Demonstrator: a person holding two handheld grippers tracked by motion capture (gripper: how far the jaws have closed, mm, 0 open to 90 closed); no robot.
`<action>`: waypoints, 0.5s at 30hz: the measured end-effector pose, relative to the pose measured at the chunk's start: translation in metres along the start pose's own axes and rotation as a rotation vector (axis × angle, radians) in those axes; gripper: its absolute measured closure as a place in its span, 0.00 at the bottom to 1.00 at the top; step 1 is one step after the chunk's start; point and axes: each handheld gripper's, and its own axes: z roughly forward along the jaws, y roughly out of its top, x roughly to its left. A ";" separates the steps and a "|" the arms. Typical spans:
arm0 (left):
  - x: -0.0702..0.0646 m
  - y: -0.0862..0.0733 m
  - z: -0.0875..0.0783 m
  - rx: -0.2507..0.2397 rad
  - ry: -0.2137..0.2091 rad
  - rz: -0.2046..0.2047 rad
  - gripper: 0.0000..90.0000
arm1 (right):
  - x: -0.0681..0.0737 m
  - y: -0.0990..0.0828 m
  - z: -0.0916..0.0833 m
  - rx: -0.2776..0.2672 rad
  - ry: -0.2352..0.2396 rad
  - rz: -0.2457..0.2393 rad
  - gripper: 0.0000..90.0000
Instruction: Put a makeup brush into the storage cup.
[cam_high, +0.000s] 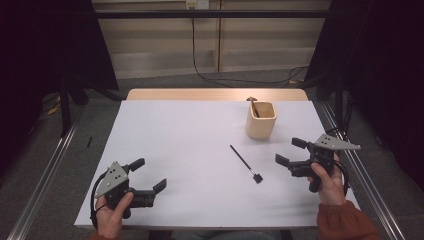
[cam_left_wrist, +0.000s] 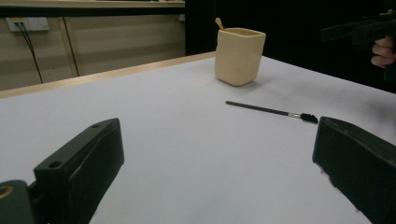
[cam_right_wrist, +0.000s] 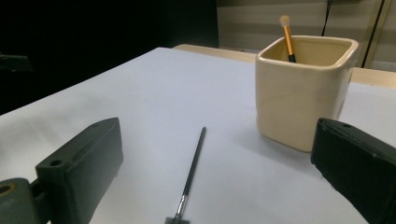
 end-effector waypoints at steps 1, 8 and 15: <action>0.001 0.000 -0.001 0.006 0.001 0.008 0.02 | 0.001 -0.001 -0.002 0.003 -0.002 -0.003 0.02; 0.000 -0.001 -0.002 0.007 0.004 0.010 0.02 | 0.000 -0.012 -0.007 0.013 -0.014 0.003 0.02; -0.001 -0.002 -0.003 0.009 -0.004 0.006 0.02 | 0.003 -0.014 -0.015 0.013 -0.006 0.003 0.02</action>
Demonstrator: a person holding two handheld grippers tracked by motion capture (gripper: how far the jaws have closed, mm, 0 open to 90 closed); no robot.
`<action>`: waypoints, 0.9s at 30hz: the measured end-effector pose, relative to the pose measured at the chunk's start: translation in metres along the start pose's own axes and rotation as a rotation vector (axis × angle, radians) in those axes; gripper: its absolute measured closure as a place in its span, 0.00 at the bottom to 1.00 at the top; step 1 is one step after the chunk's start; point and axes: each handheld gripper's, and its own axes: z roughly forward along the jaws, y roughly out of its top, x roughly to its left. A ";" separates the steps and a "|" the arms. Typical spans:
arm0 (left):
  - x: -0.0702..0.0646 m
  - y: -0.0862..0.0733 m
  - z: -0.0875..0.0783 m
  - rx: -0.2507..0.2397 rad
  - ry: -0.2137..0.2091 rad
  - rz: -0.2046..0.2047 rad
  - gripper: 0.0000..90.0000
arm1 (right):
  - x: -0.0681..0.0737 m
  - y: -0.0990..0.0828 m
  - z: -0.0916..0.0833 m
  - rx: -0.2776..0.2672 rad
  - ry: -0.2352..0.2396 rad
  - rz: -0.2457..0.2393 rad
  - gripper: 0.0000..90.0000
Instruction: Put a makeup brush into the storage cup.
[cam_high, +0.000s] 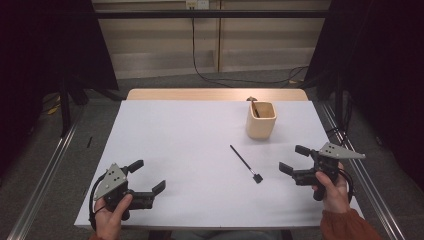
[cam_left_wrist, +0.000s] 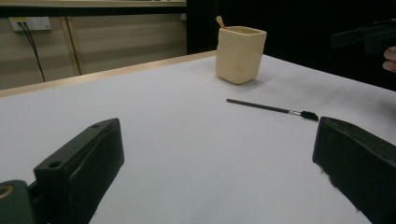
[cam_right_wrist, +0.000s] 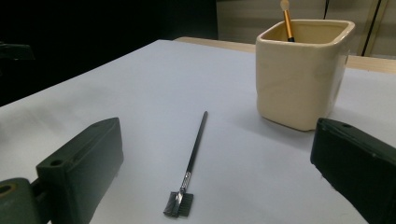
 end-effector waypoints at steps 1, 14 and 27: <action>0.000 0.000 0.000 0.002 -0.001 0.001 0.02 | 0.000 0.000 0.000 0.002 -0.002 0.000 0.02; -0.001 -0.001 -0.001 -0.001 -0.005 -0.006 0.02 | 0.006 -0.002 0.006 0.021 0.023 -0.015 0.02; -0.002 0.000 0.000 0.003 -0.006 -0.002 0.02 | 0.014 -0.001 0.014 0.056 0.063 -0.044 0.01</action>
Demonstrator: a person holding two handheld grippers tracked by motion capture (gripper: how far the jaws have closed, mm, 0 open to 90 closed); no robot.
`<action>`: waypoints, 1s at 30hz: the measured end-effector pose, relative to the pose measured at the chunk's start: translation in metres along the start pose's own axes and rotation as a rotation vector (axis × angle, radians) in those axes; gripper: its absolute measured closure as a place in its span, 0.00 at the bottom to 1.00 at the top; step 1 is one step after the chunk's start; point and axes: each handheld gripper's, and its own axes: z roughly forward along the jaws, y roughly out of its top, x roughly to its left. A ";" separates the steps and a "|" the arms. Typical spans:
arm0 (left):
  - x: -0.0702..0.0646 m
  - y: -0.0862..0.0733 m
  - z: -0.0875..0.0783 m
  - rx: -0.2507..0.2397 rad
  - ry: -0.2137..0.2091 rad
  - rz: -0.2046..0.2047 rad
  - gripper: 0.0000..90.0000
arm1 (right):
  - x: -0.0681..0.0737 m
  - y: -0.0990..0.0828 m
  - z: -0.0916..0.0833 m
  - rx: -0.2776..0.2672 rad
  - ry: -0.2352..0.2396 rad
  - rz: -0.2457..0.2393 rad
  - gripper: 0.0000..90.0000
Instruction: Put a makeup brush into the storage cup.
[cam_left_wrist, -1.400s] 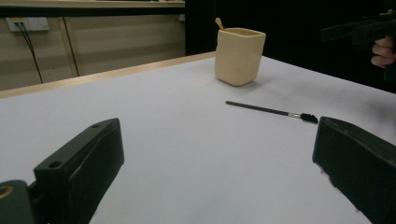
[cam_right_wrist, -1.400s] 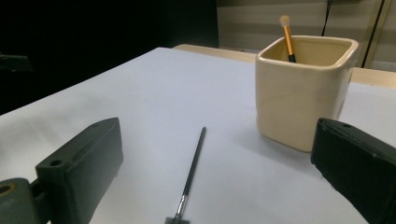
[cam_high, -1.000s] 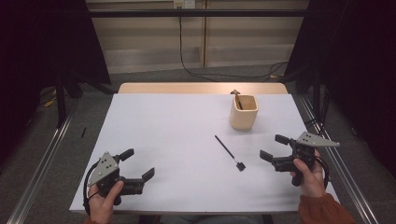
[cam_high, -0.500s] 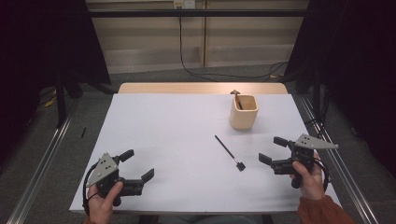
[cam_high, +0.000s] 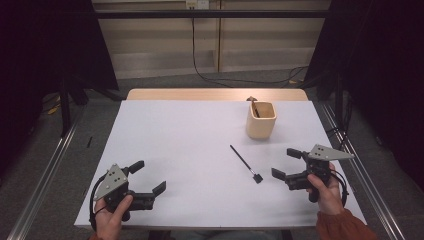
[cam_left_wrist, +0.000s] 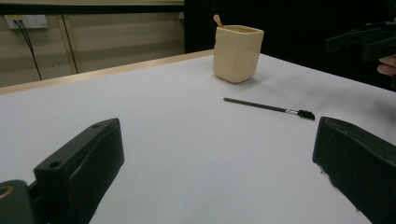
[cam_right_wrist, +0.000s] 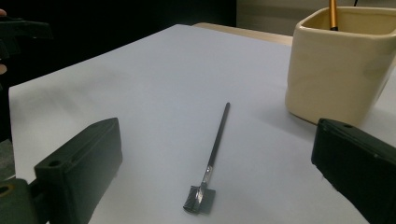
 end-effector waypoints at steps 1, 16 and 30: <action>0.000 0.000 0.000 -0.002 -0.001 0.001 0.02 | 0.000 0.000 0.001 -0.001 0.003 -0.003 0.01; 0.002 -0.001 0.001 0.004 0.000 -0.008 0.02 | -0.005 0.016 0.032 0.105 0.045 -0.048 0.03; 0.004 -0.001 0.001 0.011 0.006 -0.008 0.02 | -0.008 0.030 0.063 0.241 0.090 -0.103 0.25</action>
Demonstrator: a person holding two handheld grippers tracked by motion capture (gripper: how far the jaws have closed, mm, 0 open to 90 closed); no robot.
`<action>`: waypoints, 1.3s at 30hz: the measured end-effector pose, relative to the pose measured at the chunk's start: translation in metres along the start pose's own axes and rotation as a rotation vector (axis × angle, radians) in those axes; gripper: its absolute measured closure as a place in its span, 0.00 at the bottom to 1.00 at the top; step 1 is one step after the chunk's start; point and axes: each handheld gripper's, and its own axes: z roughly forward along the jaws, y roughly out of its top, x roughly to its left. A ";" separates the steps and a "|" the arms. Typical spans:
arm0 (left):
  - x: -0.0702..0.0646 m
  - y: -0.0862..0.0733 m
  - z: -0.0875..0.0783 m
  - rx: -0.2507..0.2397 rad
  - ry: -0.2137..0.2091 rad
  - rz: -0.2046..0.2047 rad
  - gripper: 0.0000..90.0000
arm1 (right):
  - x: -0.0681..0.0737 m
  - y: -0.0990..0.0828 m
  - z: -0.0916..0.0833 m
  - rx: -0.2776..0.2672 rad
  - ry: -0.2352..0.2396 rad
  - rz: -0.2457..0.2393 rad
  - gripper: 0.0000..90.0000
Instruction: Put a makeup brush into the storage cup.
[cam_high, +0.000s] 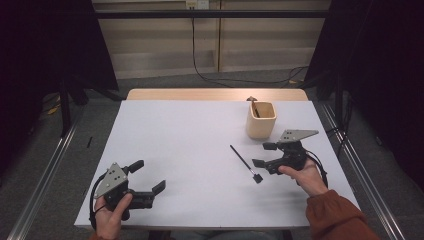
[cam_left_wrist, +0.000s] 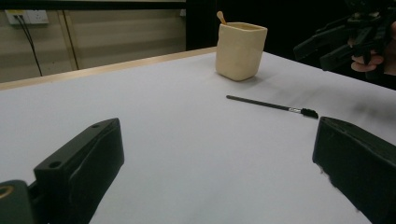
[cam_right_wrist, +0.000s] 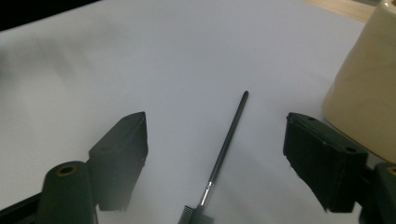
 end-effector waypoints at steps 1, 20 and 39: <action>0.000 0.000 0.000 0.001 0.000 0.000 0.02 | 0.000 0.001 0.001 0.004 -0.010 -0.008 0.27; -0.002 0.000 0.002 0.004 -0.007 0.008 0.02 | -0.011 0.028 0.043 0.390 0.017 -0.017 0.42; 0.000 -0.001 0.002 0.006 -0.005 0.006 0.02 | -0.013 0.033 0.082 0.699 0.050 -0.027 0.75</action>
